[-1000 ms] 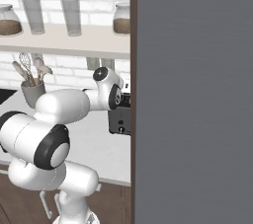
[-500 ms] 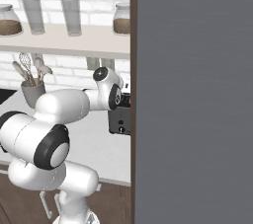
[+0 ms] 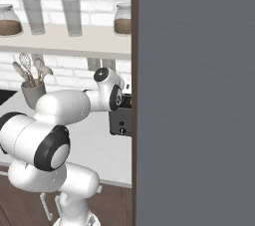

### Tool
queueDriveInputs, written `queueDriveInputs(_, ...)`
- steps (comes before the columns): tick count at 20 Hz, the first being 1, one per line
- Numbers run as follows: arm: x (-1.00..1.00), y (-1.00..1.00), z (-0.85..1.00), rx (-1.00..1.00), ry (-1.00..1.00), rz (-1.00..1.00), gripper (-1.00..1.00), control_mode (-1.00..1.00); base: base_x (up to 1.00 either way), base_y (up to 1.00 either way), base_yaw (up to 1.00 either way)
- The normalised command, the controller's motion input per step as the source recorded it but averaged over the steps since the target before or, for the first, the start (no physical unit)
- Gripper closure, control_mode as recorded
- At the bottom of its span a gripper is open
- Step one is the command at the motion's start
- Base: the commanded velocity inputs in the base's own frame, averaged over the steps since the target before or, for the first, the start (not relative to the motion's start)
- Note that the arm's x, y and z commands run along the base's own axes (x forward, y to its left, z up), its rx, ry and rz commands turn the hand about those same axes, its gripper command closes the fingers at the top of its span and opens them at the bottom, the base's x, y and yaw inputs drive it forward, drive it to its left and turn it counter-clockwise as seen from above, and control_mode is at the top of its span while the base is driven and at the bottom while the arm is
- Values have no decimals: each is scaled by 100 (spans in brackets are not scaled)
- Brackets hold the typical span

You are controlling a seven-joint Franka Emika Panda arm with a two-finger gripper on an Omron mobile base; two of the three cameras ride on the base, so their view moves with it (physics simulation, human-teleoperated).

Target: Start the toaster. Once the lever pops up, take the bread to the plate on the dining counter.

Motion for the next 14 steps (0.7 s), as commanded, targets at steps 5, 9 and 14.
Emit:
queueDriveInputs(5, 0, 0, 0, 0, 0, 0, -100, -100, 0, 0, 0)
queueDriveInputs(9, 0, 0, 0, 0, 0, 0, -100, -100, 0, 0, 0)
queueDriveInputs(14, 0, 0, 0, 0, 0, 0, -100, -100, 0, 0, 0)
